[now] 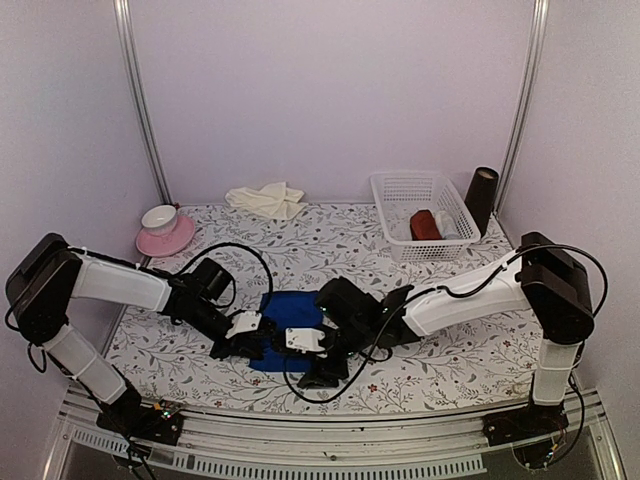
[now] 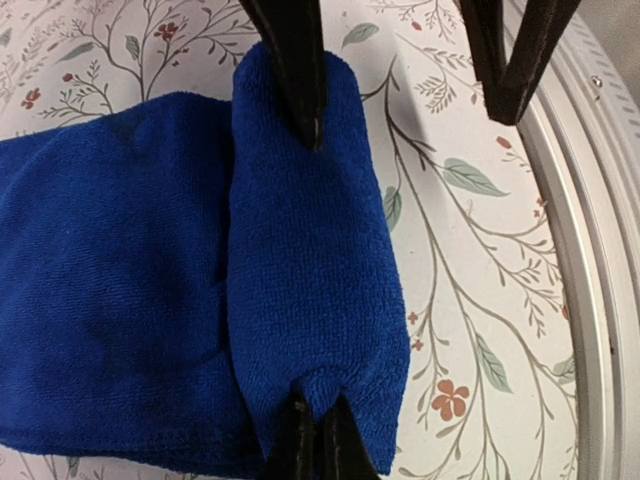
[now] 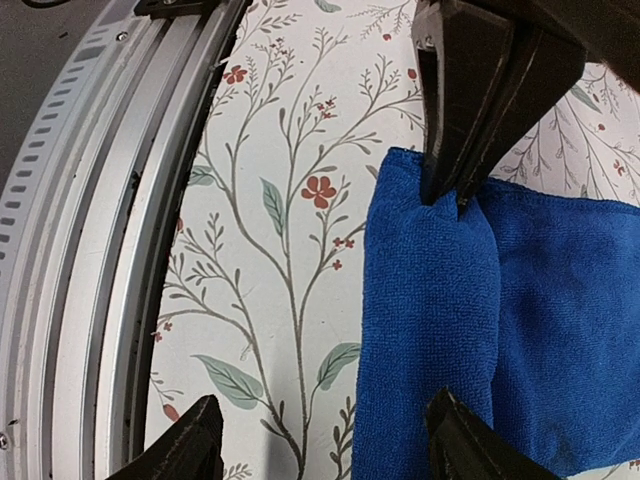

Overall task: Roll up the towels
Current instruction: Roll the towel at the center of the board.

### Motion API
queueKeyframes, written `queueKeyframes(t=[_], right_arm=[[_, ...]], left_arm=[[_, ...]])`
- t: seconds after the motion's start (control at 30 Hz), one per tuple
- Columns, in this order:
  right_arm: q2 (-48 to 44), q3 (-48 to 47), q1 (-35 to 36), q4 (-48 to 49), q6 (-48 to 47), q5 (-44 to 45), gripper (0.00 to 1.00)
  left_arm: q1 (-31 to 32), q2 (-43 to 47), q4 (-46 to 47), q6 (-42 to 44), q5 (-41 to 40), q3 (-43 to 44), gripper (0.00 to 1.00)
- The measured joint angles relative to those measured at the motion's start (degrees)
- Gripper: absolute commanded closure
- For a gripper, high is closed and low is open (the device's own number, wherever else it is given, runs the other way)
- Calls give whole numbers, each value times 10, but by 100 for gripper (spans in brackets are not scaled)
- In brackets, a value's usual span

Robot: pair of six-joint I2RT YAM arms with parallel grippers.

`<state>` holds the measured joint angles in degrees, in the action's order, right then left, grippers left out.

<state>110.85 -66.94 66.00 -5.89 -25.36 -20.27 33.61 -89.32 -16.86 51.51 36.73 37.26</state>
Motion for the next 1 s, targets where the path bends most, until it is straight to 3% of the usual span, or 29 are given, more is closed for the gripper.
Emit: queueKeyframes(t=[0.1,0.2,0.43,0.6,0.73,0.87,1.0], right_arm=[[5,-2,0,3,0,13,30],[15,-2,0,6,0,27,31],[37,-14,0,12,2,67,39],[47,-29,1,9,5,87,56],[56,-42,1,2,11,101,64],[57,-44,1,-1,18,108,71],[57,-44,1,-1,25,108,77]], left_arm=[[-2,0,0,-2,1,0,98],[-6,0,0,-5,3,0,87],[-24,0,2,-13,3,0,75],[-34,2,1,-15,4,0,57],[-50,15,-4,-16,1,0,39],[-63,59,-7,-12,1,0,28],[-71,127,11,-3,6,-10,25]])
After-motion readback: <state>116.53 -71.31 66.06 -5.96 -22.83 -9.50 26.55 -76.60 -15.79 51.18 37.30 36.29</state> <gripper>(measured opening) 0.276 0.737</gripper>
